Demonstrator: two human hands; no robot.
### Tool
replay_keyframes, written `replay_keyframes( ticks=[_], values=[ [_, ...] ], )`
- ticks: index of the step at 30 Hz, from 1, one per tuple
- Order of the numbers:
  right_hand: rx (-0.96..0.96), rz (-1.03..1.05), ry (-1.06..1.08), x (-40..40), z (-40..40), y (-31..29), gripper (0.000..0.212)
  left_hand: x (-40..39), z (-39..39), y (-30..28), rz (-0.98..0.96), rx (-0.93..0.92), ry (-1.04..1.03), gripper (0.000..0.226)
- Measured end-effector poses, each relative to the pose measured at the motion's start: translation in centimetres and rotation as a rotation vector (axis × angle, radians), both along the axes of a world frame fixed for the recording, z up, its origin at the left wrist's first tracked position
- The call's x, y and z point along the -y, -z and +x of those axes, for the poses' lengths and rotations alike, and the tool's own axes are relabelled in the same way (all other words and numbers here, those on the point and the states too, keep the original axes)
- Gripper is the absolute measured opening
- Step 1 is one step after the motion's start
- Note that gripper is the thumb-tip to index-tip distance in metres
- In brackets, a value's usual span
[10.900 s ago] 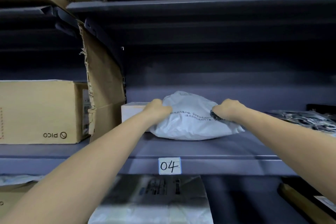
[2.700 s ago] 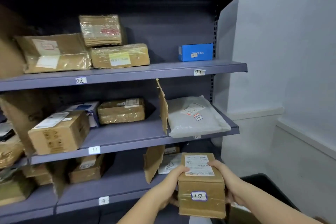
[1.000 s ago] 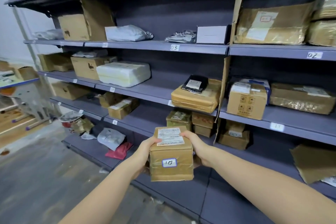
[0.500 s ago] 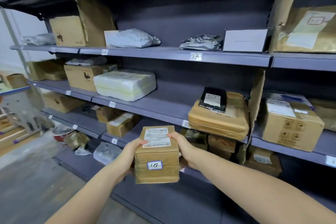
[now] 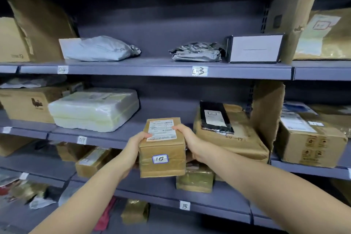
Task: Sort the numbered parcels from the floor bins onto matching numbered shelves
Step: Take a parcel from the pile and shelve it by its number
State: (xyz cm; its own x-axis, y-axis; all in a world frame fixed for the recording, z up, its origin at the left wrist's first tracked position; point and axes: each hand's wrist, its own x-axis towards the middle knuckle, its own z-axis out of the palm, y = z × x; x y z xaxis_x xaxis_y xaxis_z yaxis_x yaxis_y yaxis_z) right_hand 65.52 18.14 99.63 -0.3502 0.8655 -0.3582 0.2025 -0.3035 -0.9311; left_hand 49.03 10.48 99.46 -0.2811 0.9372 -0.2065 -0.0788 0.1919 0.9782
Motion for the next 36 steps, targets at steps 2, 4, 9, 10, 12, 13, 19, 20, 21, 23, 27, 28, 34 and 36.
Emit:
replay_keyframes(
  ticks=[2, 4, 9, 10, 12, 13, 19, 20, 21, 23, 27, 28, 34, 36],
  values=[
    [-0.013, -0.018, 0.046, -1.1, -0.6, -0.2, 0.043, -2.1, -1.2, -0.4, 0.008, -0.014, 0.046, 0.025],
    [-0.008, 0.005, 0.116, -2.5, -1.5, -0.5, 0.041, -4.2, -2.3, -1.0, 0.009, -0.038, 0.096, 0.031],
    [-0.051, 0.069, 0.3, -6.0, -1.8, -1.4, 0.071, -9.4, -2.4, -2.4, 0.023, -0.062, 0.265, 0.028],
    [-0.054, 0.081, 0.323, -6.4, -1.4, -1.5, 0.059, -10.4, -2.1, -2.4, 0.033, -0.06, 0.289, 0.029],
    [-0.06, 0.075, 0.358, -7.4, 0.0, -1.3, 0.037, -11.8, -1.3, -2.6, 0.074, -0.056, 0.324, 0.03],
    [-0.072, 0.072, 0.371, -7.9, 0.7, -1.5, 0.035, -12.4, -0.8, -2.9, 0.082, -0.055, 0.34, 0.031],
    [-0.088, 0.138, 0.473, -10.9, 4.2, -3.4, 0.04, -16.9, 2.7, -4.2, 0.111, -0.043, 0.421, 0.032],
    [-0.09, 0.157, 0.488, -11.5, 5.0, -3.7, 0.039, -17.5, 3.6, -4.5, 0.11, -0.04, 0.435, 0.032],
    [-0.083, 0.176, 0.503, -12.0, 5.9, -4.1, 0.039, -18.1, 4.6, -4.7, 0.106, -0.037, 0.451, 0.032],
    [-0.091, 0.201, 0.55, -13.2, 7.9, -4.3, 0.037, -19.2, 6.5, -4.7, 0.094, -0.017, 0.461, 0.034],
    [-0.105, 0.196, 0.599, -15.5, 11.0, -4.8, 0.04, -21.4, 9.8, -4.7, 0.07, 0.012, 0.482, 0.032],
    [-0.108, 0.207, 0.603, -16.0, 11.2, -4.9, 0.051, -21.8, 10.3, -4.8, 0.062, 0.012, 0.469, 0.031],
    [-0.137, 0.231, 0.44, -18.7, 9.6, -4.7, 0.03, -24.5, 8.3, -5.1, 0.176, 0.0, 0.392, 0.027],
    [-0.118, 0.216, 0.39, -19.7, 8.2, -4.5, 0.029, -25.3, 6.7, -4.8, 0.208, -0.047, 0.375, 0.027]
  ],
)
